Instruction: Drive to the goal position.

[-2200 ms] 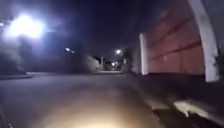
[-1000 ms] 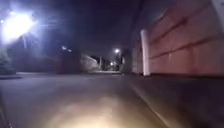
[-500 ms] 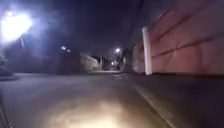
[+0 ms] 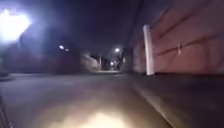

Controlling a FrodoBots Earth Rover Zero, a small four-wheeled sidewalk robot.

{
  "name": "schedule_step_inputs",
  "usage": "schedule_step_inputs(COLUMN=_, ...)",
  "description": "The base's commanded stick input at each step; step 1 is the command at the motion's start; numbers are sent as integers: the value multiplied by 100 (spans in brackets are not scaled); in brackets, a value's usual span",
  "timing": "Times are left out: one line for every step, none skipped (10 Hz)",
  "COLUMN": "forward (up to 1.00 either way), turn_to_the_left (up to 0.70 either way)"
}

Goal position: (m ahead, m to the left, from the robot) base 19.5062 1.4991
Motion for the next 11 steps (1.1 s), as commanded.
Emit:
schedule_step_inputs(forward=70, turn_to_the_left=-33)
schedule_step_inputs(forward=70, turn_to_the_left=-31)
schedule_step_inputs(forward=70, turn_to_the_left=-10)
schedule_step_inputs(forward=70, turn_to_the_left=2)
schedule_step_inputs(forward=70, turn_to_the_left=2)
schedule_step_inputs(forward=70, turn_to_the_left=2)
schedule_step_inputs(forward=70, turn_to_the_left=2)
schedule_step_inputs(forward=70, turn_to_the_left=2)
schedule_step_inputs(forward=70, turn_to_the_left=2)
schedule_step_inputs(forward=70, turn_to_the_left=2)
schedule_step_inputs(forward=70, turn_to_the_left=2)
